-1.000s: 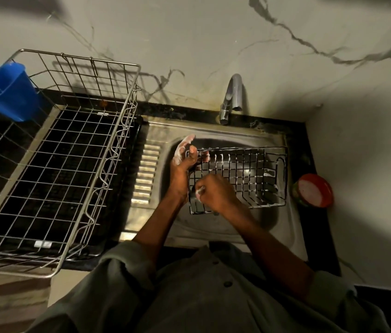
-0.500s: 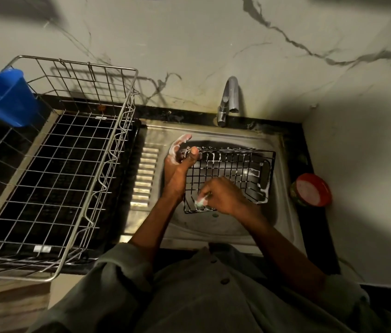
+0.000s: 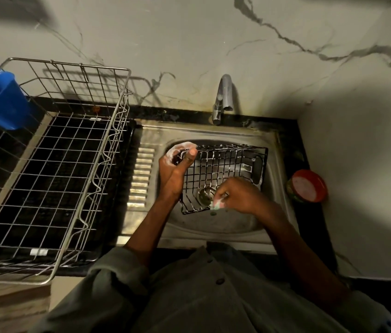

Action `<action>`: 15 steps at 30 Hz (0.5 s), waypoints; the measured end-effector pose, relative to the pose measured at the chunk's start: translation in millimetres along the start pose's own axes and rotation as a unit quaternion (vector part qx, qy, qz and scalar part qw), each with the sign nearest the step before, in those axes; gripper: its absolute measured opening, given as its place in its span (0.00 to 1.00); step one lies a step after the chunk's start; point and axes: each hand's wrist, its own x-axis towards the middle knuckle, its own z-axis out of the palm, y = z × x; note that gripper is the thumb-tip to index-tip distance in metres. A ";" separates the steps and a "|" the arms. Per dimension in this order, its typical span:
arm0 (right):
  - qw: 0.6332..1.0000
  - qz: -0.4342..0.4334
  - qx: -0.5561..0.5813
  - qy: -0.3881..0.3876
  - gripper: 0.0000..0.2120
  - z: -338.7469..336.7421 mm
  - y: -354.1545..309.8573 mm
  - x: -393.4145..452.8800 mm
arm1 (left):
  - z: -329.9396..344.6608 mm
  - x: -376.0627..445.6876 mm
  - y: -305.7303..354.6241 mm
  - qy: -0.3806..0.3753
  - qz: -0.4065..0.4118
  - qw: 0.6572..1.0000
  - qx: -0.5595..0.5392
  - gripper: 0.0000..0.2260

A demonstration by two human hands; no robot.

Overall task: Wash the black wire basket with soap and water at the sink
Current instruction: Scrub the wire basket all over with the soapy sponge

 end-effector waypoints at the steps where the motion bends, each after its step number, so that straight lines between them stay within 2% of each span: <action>1: 0.999 0.020 0.000 0.047 0.11 2.4 0.6 4.0 | 1.2 -0.2 0.7 -0.005 -0.004 1.000 0.002 0.12; 3: 0.986 0.063 -0.005 0.155 0.10 12.9 -8.1 21.0 | 4.6 -0.5 2.0 -0.010 -0.004 1.000 0.002 0.12; 4: 0.981 0.070 -0.014 0.178 0.10 18.9 -14.9 27.0 | 7.0 -0.9 3.2 -0.014 0.001 1.000 0.002 0.12; 5: 0.982 0.062 -0.024 0.175 0.11 25.2 -17.4 31.7 | 8.7 -1.0 4.2 -0.017 0.008 1.000 0.004 0.12; 9: 0.999 0.012 0.003 0.037 0.09 18.9 6.8 11.0 | 3.3 -1.4 3.1 -0.004 0.006 1.000 0.002 0.12; 10: 0.999 0.012 0.009 0.032 0.09 14.9 14.4 3.9 | 0.5 -1.5 1.6 0.004 0.003 1.000 -0.004 0.12; 11: 0.999 0.019 0.014 0.049 0.09 12.6 20.1 0.5 | -1.5 -1.9 0.5 0.008 -0.004 1.000 -0.008 0.12; 14: 0.981 0.065 0.025 0.183 0.09 13.3 11.6 12.1 | 1.9 -2.3 3.9 -0.012 -0.009 1.000 -0.002 0.14; 15: 0.978 0.071 0.016 0.194 0.10 16.4 4.2 19.3 | 5.2 -1.7 6.3 -0.021 -0.004 1.000 0.004 0.14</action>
